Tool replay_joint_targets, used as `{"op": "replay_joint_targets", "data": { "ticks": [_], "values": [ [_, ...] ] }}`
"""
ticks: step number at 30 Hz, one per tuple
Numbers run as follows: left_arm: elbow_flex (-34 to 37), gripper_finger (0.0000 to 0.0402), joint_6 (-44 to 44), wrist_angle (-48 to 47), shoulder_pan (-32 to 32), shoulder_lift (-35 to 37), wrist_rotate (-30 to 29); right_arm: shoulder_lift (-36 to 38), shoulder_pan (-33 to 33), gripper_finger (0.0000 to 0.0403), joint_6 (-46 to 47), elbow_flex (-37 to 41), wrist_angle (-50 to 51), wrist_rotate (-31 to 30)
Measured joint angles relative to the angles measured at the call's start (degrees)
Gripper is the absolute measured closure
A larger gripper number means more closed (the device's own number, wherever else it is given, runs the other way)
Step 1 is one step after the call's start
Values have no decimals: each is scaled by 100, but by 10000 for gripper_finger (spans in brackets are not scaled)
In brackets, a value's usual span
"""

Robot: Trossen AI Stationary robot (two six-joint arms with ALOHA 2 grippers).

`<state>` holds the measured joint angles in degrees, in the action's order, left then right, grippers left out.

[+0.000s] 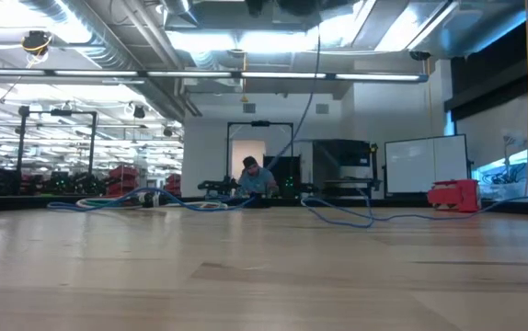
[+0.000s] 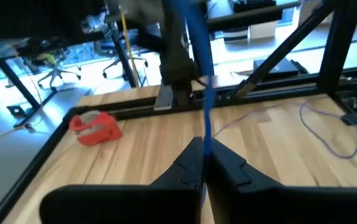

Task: Coil cords
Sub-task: Coil the blue wire onto the black spool

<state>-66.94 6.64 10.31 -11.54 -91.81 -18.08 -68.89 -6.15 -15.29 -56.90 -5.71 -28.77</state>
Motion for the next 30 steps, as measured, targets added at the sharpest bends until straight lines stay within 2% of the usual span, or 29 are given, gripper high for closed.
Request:
{"op": "replay_joint_targets", "data": {
  "ticks": [5, 12, 15, 20, 25, 30],
  "values": [
    [9, 401, -18, 71, 121, -256, -8, 1, 227, 398, -2, 0, -683, 762],
    [8, 400, 87, -290, 15, 115, -98, 84, 242, 398, -113, 0, -246, 737],
    [-7, 399, 64, -744, -88, 381, -418, 231, 242, 398, -113, 2, -63, 687],
    [0, 389, -310, -1798, -113, 428, -460, 510, 242, 398, -148, 2, -34, 647],
    [2, 345, -511, -2183, 61, 418, -462, 587, 242, 398, -157, 2, -22, 653],
    [0, 281, -1183, -3724, 161, 419, -471, 587, 240, 398, -221, 2, -13, 682]
  ]
}}
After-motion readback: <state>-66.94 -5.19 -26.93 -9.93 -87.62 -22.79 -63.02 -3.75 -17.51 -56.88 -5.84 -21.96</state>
